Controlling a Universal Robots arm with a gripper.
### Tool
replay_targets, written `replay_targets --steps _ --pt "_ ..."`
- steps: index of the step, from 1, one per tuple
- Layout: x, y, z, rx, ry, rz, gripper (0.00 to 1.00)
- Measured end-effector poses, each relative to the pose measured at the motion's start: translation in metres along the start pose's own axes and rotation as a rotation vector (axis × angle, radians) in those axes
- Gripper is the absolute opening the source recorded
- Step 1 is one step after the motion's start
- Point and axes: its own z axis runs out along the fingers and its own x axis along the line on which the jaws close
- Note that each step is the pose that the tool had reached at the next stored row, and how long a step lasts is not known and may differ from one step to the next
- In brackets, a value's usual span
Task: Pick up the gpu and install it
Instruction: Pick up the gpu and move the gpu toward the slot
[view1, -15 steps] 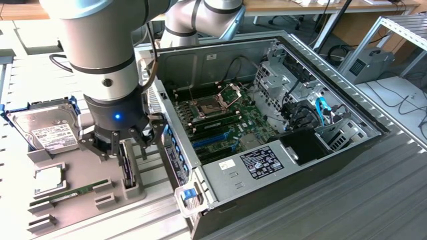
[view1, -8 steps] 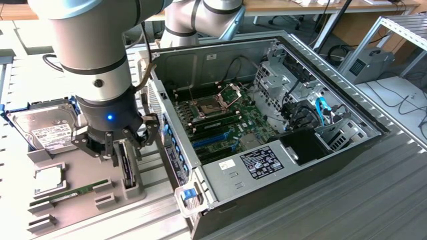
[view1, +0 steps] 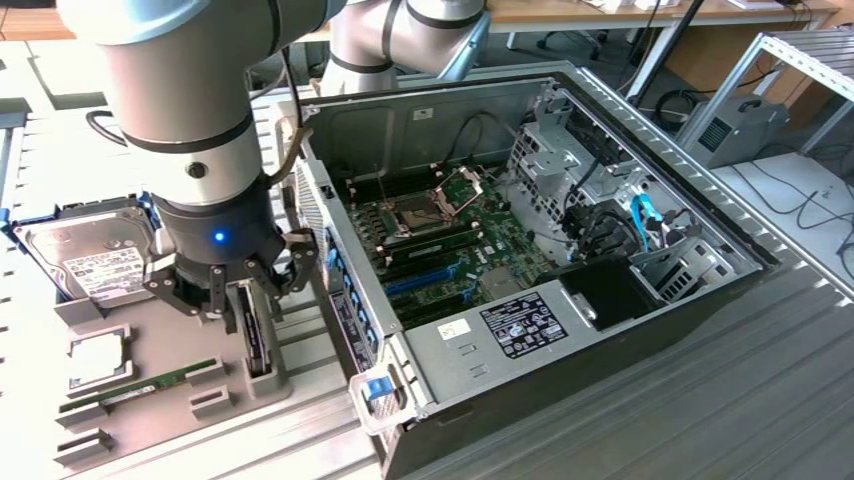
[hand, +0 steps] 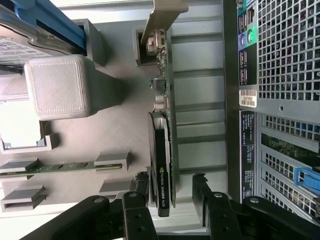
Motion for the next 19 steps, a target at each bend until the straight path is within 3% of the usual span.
replay_targets --steps 2,3,4,5,6,7,8,11,17,18,19 --pt "0.0005 0.0006 0.0002 -0.0047 0.0005 0.000 0.48" --pt "0.0005 0.0008 0.0003 -0.0199 0.0016 0.001 0.48" --pt "0.0007 0.0008 0.0003 -0.0490 0.0038 0.003 0.48" --pt "0.0008 0.0008 0.0003 -0.0717 0.0058 0.004 0.48" --pt "0.0009 0.0007 0.0003 -0.0905 0.0072 0.004 0.48" --pt "0.0010 0.0007 0.0004 -0.1063 0.0085 0.005 0.48" --pt "0.0011 0.0006 0.0007 -0.1149 0.0092 0.005 0.48" --pt "0.0013 0.0002 0.0041 -0.1159 0.0092 0.005 0.48" --pt "0.0015 0.0017 0.0088 -0.1123 0.0091 0.005 0.48" --pt "0.0016 0.0029 0.0090 -0.1109 0.0089 0.004 0.48" --pt "0.0018 0.0048 0.0089 -0.1051 0.0083 0.002 0.48"
